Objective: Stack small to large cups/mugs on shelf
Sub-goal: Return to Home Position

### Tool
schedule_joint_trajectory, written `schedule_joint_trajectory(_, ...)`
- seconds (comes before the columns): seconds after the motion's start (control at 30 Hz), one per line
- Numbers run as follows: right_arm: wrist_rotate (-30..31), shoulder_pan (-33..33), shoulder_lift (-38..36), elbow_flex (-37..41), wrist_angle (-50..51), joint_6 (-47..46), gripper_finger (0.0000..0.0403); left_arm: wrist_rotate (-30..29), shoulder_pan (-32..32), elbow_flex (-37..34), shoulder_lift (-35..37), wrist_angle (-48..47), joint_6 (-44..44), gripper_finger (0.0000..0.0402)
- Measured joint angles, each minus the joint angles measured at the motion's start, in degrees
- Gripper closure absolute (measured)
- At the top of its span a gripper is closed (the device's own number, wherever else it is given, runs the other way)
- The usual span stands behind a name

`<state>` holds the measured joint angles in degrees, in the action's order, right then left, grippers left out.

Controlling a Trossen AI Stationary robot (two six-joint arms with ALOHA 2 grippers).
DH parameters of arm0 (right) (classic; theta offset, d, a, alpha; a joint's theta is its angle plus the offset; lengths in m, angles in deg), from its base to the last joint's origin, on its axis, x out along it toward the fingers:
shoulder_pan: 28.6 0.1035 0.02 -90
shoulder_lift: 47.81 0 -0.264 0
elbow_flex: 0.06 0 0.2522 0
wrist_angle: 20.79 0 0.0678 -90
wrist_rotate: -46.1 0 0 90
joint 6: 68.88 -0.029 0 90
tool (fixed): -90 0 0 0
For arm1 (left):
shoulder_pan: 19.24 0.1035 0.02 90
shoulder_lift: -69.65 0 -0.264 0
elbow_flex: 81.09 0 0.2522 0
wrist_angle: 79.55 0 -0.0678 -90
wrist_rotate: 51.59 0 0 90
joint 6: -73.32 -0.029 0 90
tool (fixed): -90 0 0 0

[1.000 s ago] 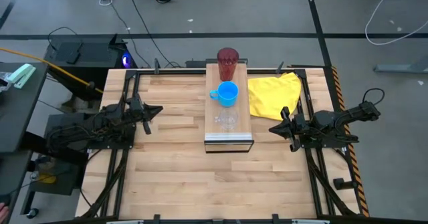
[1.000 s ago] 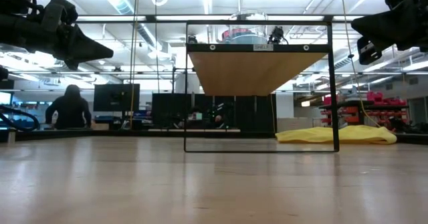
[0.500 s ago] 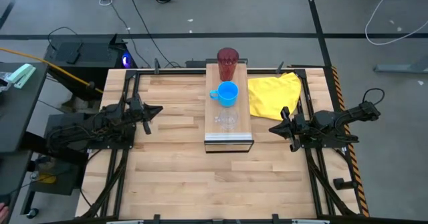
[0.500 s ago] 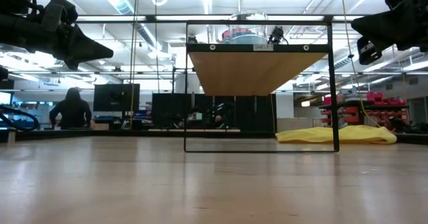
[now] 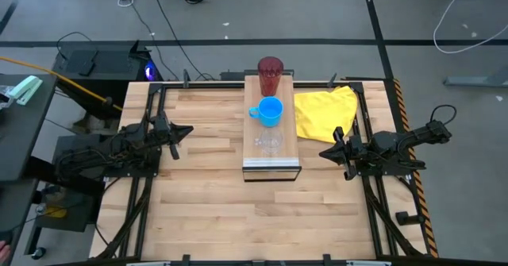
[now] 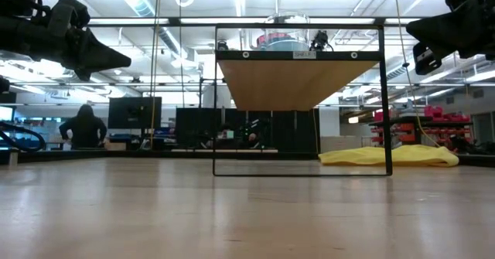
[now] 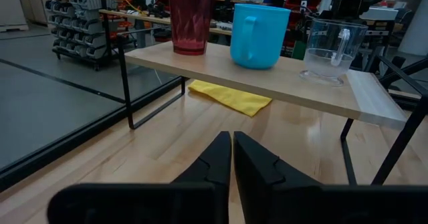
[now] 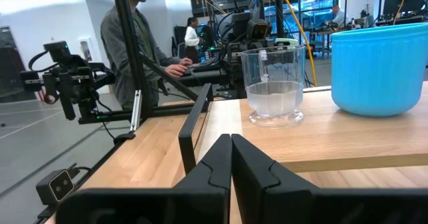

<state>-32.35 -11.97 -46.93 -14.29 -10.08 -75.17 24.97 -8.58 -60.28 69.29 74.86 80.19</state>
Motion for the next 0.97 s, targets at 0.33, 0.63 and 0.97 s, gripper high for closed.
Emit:
schedule_joint_trajectory(0.33, 0.0, 0.0, 0.0, 0.0, 0.0, 0.0, 0.0386, 0.0, 0.0, 0.0, 0.0, 0.0, 0.0, 0.0367)
schedule_joint_trajectory(0.63, 0.0, 0.0, 0.0, 0.0, 0.0, 0.0, 0.0386, 0.0, 0.0, 0.0, 0.0, 0.0, 0.0, 0.0374)
schedule_joint_trajectory(0.97, 0.0, 0.0, 0.0, 0.0, 0.0, 0.0, 0.0386, 0.0, 0.0, 0.0, 0.0, 0.0, 0.0, 0.0372)
